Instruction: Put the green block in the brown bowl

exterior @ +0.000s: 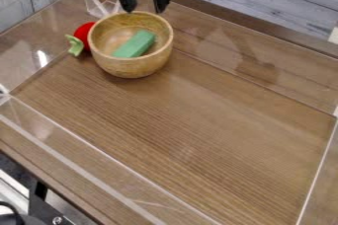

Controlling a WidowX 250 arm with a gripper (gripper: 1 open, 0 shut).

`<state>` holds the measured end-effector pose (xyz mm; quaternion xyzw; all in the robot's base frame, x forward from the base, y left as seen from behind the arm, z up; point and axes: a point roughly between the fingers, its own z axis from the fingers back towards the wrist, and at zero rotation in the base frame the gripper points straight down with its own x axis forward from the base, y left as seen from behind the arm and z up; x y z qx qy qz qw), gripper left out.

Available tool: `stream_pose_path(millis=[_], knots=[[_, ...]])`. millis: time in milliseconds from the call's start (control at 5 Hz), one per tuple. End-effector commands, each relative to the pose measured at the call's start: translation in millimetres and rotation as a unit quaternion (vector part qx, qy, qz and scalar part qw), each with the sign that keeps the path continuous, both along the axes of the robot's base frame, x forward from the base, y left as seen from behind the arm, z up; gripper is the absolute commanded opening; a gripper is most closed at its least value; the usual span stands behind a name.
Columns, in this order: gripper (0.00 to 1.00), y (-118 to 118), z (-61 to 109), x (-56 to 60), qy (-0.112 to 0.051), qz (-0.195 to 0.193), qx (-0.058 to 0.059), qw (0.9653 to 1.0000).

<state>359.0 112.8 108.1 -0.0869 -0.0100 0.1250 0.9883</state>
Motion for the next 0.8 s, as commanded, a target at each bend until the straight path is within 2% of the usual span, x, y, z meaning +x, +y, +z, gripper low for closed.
stream_pose_path(millis=[0,200,400,600], knots=[[1.00,3,38.0,11.2,-0.035,0.010,0.028,0.9989],[0.00,7,17.3,13.8,-0.018,0.009,0.041,0.9990],[0.00,10,0.0,13.2,-0.002,0.009,0.049,0.9988],[0.00,18,-11.6,13.6,0.008,0.012,0.052,0.9986]])
